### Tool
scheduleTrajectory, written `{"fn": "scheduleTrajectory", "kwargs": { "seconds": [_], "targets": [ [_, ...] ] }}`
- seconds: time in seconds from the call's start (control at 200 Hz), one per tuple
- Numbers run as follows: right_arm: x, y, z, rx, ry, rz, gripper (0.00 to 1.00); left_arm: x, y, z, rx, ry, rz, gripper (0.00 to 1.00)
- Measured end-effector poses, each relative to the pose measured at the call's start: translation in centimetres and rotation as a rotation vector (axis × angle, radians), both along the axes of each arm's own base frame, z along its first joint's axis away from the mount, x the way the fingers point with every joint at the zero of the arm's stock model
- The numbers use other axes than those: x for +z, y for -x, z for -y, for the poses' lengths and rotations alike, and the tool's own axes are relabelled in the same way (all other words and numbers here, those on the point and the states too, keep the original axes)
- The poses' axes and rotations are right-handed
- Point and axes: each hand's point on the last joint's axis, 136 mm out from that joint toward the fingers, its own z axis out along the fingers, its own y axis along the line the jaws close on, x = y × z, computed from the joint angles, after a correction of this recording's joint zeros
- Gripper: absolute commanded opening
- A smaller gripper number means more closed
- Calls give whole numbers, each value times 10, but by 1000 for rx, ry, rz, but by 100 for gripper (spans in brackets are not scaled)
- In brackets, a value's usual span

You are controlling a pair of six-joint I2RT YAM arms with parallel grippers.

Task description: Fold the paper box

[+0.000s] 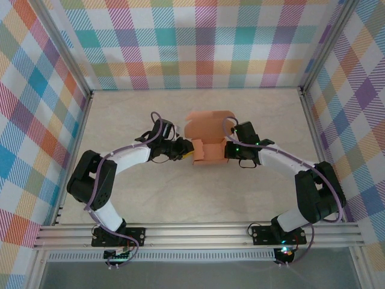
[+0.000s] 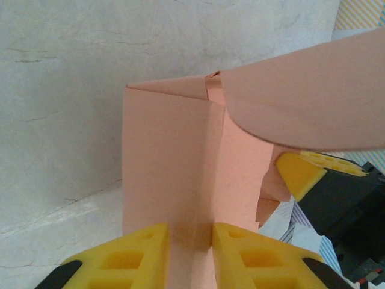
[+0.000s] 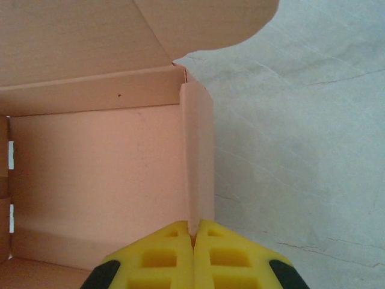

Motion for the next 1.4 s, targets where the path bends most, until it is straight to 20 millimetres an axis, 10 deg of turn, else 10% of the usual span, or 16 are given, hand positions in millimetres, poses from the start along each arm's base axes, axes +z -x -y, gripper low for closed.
{"fn": "scheduleTrajectory", "kwargs": {
  "seconds": [1.405],
  "targets": [
    [-29, 8, -1, -56, -33, -75, 0, -62, 14, 1, -12, -339, -30, 20]
  ]
}}
